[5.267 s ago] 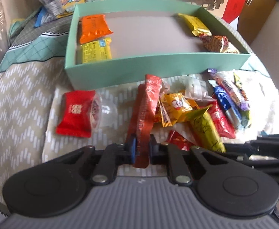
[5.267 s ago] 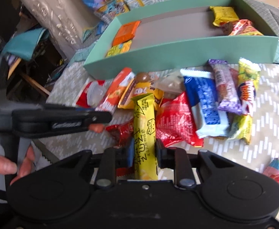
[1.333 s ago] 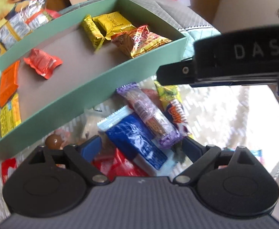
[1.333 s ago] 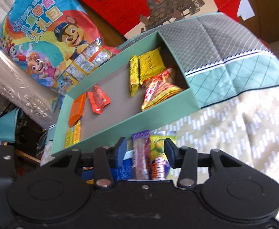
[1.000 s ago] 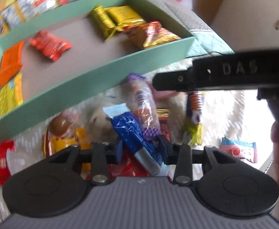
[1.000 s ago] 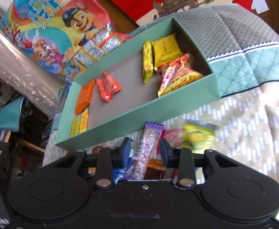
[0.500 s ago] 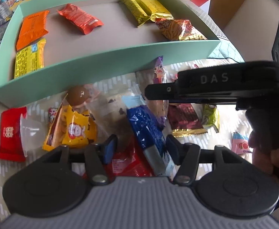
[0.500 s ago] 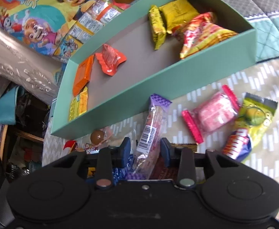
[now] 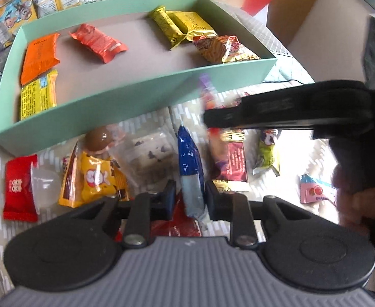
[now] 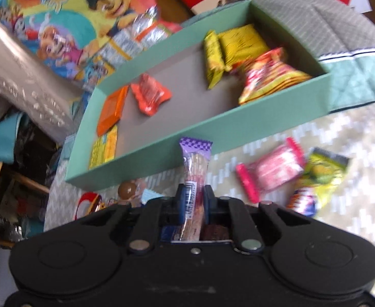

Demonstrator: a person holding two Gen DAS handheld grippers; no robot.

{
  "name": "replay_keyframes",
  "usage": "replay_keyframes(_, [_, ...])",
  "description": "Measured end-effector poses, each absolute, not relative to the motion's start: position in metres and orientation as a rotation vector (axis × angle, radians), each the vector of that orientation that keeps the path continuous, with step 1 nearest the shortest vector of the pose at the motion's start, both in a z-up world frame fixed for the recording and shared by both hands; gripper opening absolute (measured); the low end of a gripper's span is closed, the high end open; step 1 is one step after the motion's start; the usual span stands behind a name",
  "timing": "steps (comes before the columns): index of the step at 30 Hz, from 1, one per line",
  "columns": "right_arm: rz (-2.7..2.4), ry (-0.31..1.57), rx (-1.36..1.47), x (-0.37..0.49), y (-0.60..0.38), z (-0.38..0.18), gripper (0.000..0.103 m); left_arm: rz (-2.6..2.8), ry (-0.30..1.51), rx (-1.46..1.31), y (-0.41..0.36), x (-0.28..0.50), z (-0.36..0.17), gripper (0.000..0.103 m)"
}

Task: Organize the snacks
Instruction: 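Grasp the blue candy with left gripper while right grasps purple-capped stick, then carry the blue candy and purple-capped stick into the green box and open both grippers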

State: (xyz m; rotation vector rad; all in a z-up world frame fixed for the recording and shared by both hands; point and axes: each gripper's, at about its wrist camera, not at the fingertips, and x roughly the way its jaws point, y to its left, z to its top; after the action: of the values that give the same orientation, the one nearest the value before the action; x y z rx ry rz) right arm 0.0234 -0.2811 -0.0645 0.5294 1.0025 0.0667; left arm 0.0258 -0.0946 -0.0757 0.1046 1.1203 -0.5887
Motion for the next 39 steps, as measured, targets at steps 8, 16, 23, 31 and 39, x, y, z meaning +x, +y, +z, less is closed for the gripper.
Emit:
replay_keyframes(8, [0.009, 0.933, 0.563, 0.004, -0.317, -0.045, 0.013, -0.587, 1.131, 0.095, -0.103, 0.026, -0.080, 0.023])
replay_keyframes(16, [0.034, 0.911, 0.551, -0.001, -0.322, -0.036, 0.013, -0.582, 1.094, 0.012, -0.091, 0.031, -0.052, 0.018])
replay_keyframes(23, [0.054, 0.873, 0.544, 0.011, -0.321, -0.022, 0.013, -0.602, 1.044, -0.052, -0.084, 0.040, -0.026, 0.017])
replay_keyframes(31, [0.051, 0.910, 0.546, 0.009, -0.318, -0.034, 0.013, -0.632, 1.087, -0.028, -0.089, 0.035, -0.044, 0.019])
replay_keyframes(39, [0.042, 0.922, 0.569, 0.000, -0.319, -0.044, 0.013, -0.635, 1.184, 0.068, -0.107, 0.031, -0.076, 0.031])
